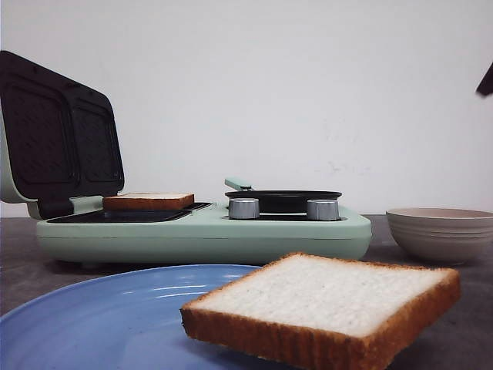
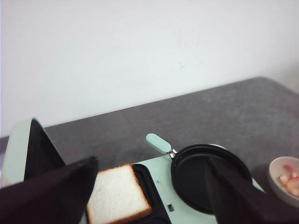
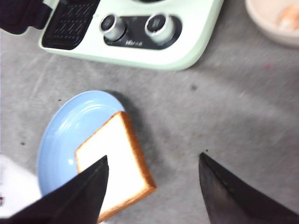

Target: Make breakfast with bread and shrimp

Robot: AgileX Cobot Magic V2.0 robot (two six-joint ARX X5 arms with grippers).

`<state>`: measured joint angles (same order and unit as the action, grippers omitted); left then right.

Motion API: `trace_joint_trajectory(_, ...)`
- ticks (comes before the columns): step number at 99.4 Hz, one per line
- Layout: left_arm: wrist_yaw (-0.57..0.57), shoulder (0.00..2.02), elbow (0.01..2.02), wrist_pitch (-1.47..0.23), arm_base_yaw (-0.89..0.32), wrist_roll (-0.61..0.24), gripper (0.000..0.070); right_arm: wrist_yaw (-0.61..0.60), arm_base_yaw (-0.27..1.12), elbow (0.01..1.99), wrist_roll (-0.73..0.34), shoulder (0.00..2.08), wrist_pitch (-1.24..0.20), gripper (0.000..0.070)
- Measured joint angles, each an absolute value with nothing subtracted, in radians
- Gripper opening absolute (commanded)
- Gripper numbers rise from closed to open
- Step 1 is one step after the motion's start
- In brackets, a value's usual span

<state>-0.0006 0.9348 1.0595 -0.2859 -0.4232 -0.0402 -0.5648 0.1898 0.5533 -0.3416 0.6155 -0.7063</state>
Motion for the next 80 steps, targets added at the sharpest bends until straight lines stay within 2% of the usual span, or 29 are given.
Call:
trace_joint_trajectory(20, 0.000, 0.834, 0.938, -0.308, -0.423, -0.101, 0.0430, -0.695, 0.192, 0.393, -0.505, 0.616, -0.539, 0.0378)
trace_joint_trajectory(40, 0.026, 0.791, 0.935, -0.383, -0.426, -0.116, 0.0429, -0.731, 0.225, 0.280, -0.646, 0.616, -0.439, 0.0379)
trace_joint_trajectory(63, 0.028, 0.751, 0.933, -0.417, -0.440, -0.118, 0.0429, -0.727, 0.301, 0.237, -0.724, 0.616, -0.377, 0.0379)
trace_joint_trajectory(80, 0.028, 0.714, 0.919, -0.416, -0.441, -0.119, 0.0429, -0.664, 0.368, 0.233, -0.753, 0.616, -0.376, 0.0379)
